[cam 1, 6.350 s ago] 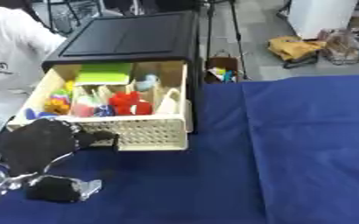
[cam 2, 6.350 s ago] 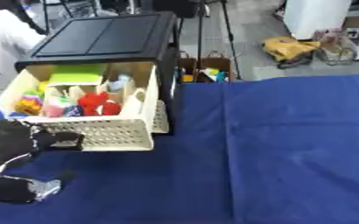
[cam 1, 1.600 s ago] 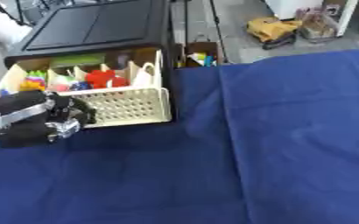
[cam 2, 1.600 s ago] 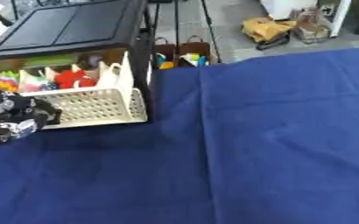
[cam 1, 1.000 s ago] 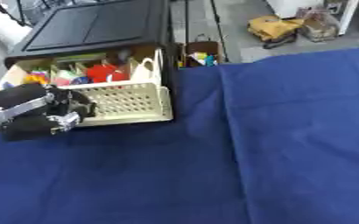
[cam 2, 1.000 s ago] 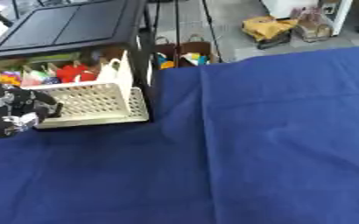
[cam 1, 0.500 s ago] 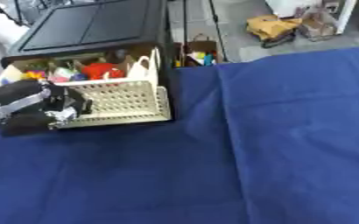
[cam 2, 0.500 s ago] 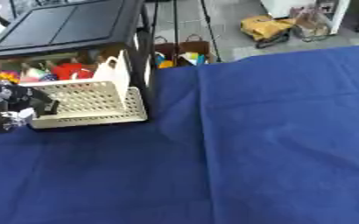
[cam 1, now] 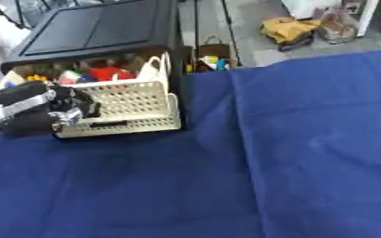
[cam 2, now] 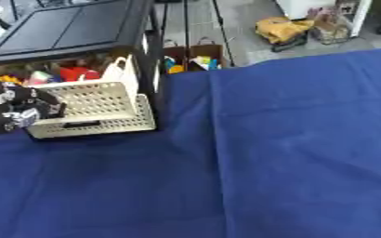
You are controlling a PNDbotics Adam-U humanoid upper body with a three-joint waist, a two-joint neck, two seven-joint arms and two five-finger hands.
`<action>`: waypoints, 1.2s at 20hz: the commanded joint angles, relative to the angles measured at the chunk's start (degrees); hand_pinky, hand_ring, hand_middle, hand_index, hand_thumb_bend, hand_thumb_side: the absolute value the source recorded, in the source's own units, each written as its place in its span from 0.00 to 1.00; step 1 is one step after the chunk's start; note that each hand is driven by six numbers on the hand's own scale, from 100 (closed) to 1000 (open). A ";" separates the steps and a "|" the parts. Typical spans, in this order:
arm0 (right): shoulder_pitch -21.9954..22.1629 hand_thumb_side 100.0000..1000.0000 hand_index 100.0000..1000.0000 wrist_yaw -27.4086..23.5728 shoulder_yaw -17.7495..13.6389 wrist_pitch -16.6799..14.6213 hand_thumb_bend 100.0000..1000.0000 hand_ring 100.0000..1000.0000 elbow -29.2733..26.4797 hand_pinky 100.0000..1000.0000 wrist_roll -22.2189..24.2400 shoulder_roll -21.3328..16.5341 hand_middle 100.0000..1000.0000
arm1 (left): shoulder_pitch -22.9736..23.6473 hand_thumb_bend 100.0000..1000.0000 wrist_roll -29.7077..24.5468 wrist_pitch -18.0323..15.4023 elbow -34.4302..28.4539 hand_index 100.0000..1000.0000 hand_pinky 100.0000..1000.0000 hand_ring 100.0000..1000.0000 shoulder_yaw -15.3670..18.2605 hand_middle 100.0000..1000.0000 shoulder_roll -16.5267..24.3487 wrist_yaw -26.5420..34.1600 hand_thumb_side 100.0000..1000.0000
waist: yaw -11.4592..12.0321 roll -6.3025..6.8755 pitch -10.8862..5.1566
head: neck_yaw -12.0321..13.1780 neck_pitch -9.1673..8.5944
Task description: Pick up objects from table and place into drawer.
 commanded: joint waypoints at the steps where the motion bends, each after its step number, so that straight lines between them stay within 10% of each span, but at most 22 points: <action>1: -1.19 0.64 0.66 -0.14 -0.17 0.02 0.05 0.58 -0.84 0.44 0.14 -0.56 0.47 | -1.04 0.00 -0.45 0.28 -0.51 0.95 0.04 0.30 0.40 0.62 1.64 1.26 1.00 | -0.02 -0.17 -0.85 | 0.20 -0.70; 24: -1.55 0.65 0.66 -0.32 -0.05 -0.17 0.09 0.58 -0.84 0.43 0.54 -0.43 0.46 | -3.92 0.00 1.32 0.00 4.83 0.95 0.03 0.30 0.74 0.60 0.52 -0.30 1.00 | -1.48 0.97 0.35 | 1.42 -1.79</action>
